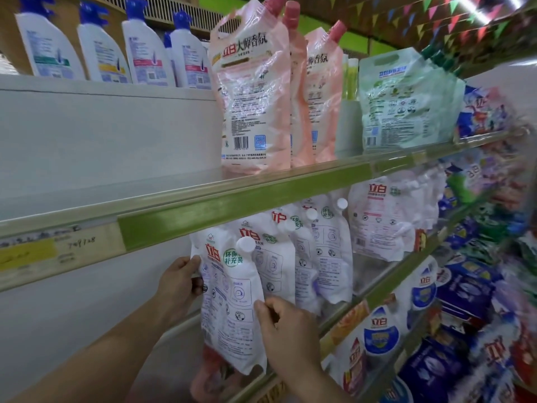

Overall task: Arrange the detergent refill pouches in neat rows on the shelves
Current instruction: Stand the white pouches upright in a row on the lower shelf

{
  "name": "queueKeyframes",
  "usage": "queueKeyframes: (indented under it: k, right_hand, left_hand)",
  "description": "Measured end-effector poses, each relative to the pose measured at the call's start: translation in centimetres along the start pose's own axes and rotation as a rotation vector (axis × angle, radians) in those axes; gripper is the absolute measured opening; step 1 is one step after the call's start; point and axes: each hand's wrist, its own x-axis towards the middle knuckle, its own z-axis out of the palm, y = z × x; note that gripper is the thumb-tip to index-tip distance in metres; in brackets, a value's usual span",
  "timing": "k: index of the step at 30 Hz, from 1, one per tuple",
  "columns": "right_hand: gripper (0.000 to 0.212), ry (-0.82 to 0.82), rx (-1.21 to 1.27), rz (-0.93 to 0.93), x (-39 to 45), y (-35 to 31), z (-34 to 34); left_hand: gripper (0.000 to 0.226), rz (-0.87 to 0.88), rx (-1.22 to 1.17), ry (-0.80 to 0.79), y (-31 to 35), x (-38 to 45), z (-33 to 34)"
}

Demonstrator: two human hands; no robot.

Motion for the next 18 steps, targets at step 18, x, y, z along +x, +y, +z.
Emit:
queueKeyframes:
  k: [18]
  right_hand:
    - [0.032,-0.354,0.047,0.182,1.2,1.0,-2.8]
  left_hand:
    - [0.022,-0.046,0.270,0.279,-0.1,-1.8,-1.7]
